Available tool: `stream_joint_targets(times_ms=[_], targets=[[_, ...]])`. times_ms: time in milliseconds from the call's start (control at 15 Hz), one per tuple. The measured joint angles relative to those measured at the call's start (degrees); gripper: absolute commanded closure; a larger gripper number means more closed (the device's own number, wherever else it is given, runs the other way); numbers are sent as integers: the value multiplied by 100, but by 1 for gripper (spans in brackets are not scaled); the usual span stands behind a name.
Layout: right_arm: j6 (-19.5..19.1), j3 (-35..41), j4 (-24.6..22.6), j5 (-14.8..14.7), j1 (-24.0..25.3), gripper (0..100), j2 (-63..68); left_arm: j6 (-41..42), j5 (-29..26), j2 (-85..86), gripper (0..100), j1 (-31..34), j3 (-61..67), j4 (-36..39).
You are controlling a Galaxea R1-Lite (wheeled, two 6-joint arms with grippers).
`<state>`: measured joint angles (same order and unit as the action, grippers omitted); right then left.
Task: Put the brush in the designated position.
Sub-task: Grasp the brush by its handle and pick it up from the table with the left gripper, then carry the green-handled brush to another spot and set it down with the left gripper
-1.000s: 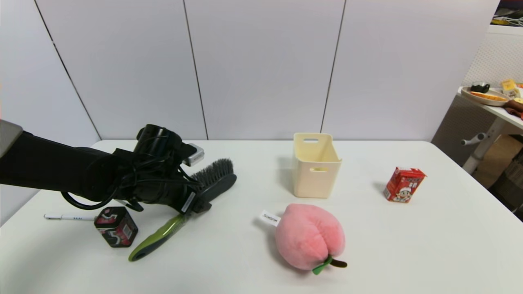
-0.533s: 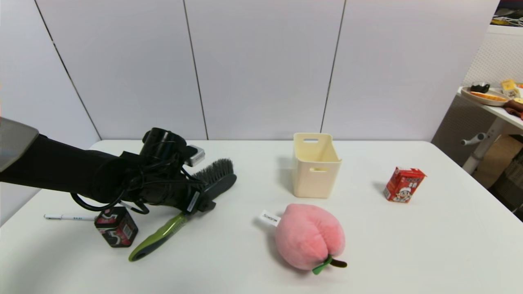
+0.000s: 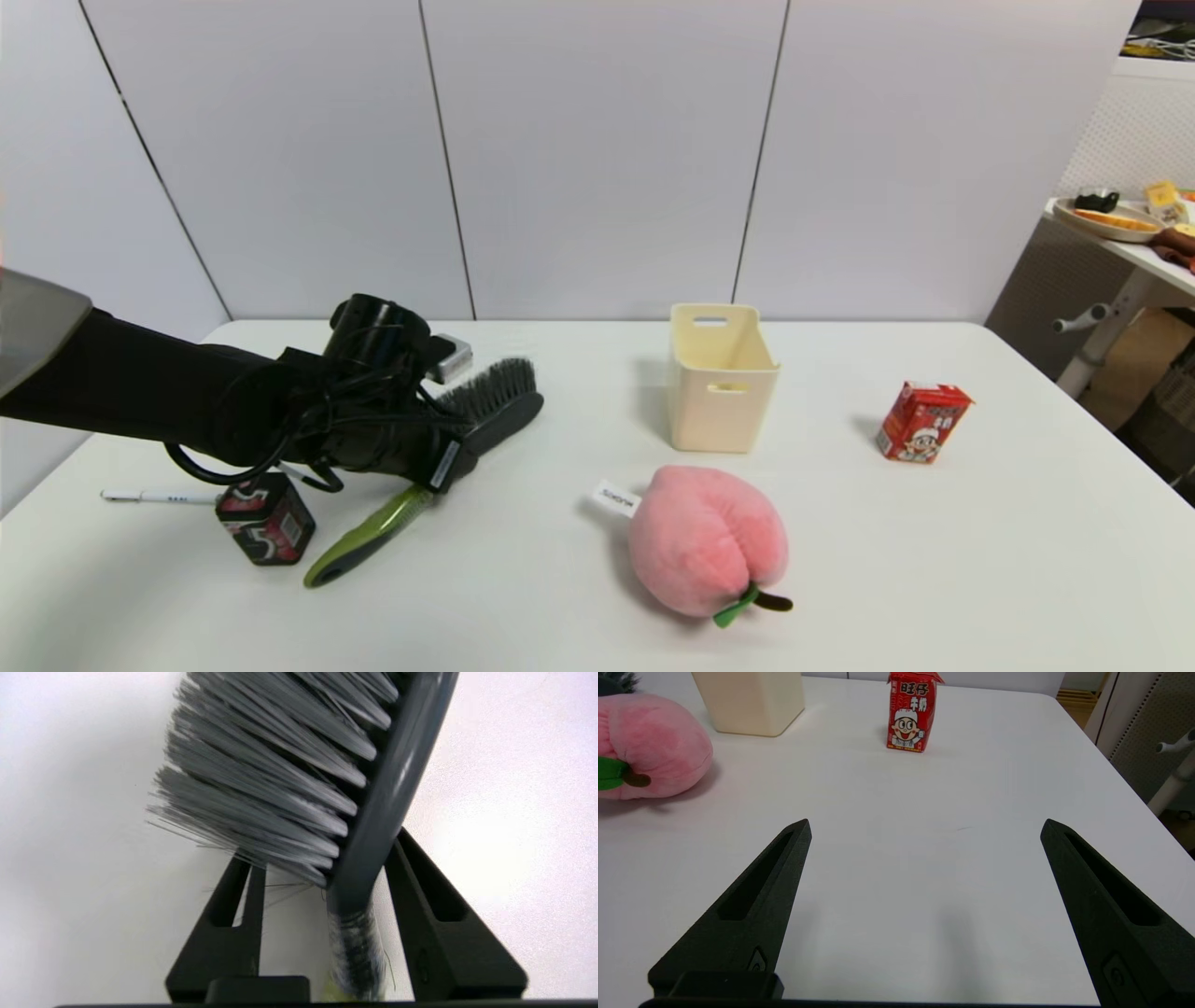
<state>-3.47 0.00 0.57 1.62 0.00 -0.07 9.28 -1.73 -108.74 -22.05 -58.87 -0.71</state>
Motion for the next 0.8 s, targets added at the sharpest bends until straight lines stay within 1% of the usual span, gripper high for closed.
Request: stream_joint_targets(times_ms=[533, 800], targets=[[1, 0, 2, 0, 0, 0, 0, 0, -9, 235, 100, -40, -100, 41], [0, 0, 5, 2, 0, 0, 0, -51, -88, 260, 100, -239, -605, 49]])
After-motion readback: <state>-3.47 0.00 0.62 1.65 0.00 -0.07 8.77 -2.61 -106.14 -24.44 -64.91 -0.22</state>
